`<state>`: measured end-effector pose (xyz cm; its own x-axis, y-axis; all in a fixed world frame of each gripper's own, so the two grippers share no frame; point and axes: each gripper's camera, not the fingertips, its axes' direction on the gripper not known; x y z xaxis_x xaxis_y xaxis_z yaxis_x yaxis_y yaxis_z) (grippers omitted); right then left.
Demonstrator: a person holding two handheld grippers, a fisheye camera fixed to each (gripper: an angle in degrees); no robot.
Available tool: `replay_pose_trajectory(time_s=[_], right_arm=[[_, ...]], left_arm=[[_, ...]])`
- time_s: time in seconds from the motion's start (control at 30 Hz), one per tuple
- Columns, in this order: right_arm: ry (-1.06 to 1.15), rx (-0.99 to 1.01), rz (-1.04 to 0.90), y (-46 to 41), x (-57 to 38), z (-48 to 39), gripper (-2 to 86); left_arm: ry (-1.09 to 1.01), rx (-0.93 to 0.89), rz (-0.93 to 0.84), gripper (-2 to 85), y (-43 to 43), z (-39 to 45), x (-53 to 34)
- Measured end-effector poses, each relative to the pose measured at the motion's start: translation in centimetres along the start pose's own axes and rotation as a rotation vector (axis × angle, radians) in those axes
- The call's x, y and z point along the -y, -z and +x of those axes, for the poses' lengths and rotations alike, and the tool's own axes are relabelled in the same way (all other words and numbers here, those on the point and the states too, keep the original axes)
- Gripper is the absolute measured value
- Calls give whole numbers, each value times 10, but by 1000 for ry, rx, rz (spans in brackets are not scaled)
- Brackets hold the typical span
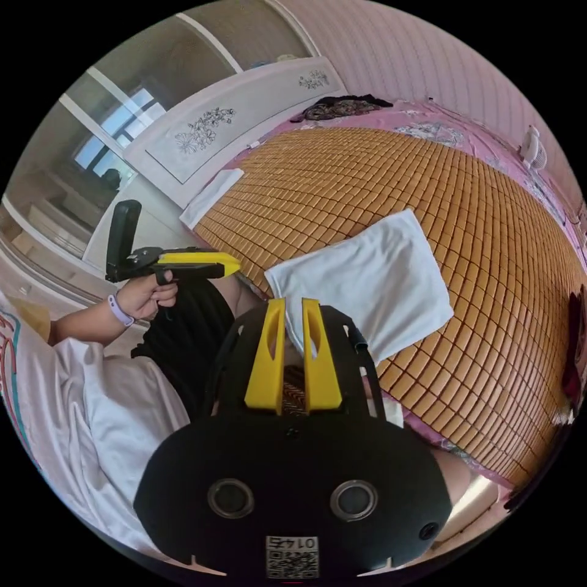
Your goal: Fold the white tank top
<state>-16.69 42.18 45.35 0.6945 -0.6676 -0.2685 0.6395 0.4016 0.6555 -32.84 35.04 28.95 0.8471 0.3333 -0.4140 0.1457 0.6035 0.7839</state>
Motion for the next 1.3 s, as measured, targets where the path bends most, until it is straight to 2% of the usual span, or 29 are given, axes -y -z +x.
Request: replay_pose_trajectory(time_s=[0.13, 0.3, 0.33, 0.47, 0.63, 0.8, 0.87, 0.93, 1.07, 1.3], right_arm=[[209, -30, -147, -86, 66, -54, 71], [230, -175, -318, -182, 104, -53, 42], [235, -200, -255, -179, 107, -48, 20], [168, -143, -233, -163, 115, -21, 1], [8, 12, -55, -101, 102, 29, -2], [-146, 25, 88, -34, 65, 89, -1], [-242, -5, 155, -4, 44, 118, 1], [-381, -133, 219, 31, 11, 155, 5], [-506, -362, 148, 41, -24, 199, 15], [-546, -301, 35, 21, -15, 243, 78]], left_arm=[[25, 59, 3, 39, -10, -38, 17], [26, -11, 19, 49, -35, -54, 33], [19, -11, 5, 51, -43, -54, 39], [-51, 8, -48, 62, -76, -39, 67], [-160, 102, -131, 74, -128, -2, 109], [-195, 208, -203, 69, -181, 25, 145], [-202, 261, -280, 53, -211, 32, 156], [-221, 244, -264, 32, -216, 38, 162], [-234, 282, -268, 8, -228, 53, 181], [-259, 320, -306, -1, -238, 74, 216]])
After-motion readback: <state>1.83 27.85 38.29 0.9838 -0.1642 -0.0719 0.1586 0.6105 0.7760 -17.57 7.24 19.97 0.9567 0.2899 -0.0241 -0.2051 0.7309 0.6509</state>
